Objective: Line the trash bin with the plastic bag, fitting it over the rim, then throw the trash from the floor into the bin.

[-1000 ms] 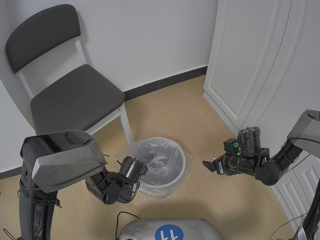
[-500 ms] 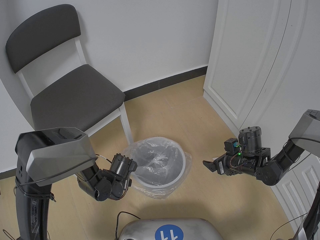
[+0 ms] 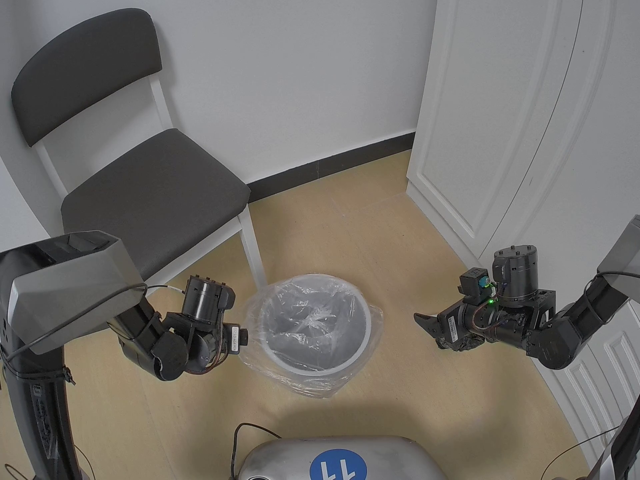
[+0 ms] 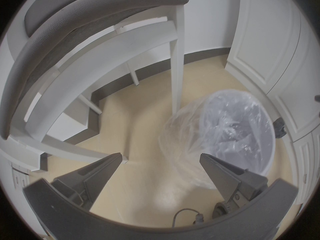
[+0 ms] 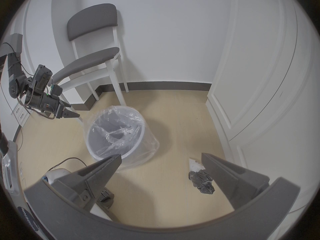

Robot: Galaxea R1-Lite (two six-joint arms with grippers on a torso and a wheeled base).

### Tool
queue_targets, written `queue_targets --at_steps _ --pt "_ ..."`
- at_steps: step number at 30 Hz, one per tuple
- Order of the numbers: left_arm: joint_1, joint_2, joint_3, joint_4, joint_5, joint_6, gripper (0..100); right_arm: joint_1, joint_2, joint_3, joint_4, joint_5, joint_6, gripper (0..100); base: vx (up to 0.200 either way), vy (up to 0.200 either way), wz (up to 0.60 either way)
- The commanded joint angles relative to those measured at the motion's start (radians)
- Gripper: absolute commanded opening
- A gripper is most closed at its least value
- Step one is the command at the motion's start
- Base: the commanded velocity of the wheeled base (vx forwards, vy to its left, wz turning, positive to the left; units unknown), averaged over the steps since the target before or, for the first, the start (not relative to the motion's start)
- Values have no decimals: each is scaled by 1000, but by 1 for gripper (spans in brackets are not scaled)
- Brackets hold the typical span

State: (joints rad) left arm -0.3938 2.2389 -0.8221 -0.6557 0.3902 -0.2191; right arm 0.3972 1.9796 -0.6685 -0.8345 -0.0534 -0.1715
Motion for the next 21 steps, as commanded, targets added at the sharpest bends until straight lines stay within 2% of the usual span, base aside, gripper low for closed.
queue_targets --at_steps 1,5,15,21 --pt "16 47 -66 -2 -34 3 100 0 8 0 0 -23 -13 100 0 0 0" --pt "16 93 -114 10 -45 21 100 2 27 -3 -2 -77 -33 100 0 0 0" --pt "39 271 -295 39 -48 29 100 -15 31 -11 -2 -79 -33 100 0 0 0" --pt "76 268 -304 36 -50 15 100 -28 33 -19 -2 -72 -33 100 0 0 0"
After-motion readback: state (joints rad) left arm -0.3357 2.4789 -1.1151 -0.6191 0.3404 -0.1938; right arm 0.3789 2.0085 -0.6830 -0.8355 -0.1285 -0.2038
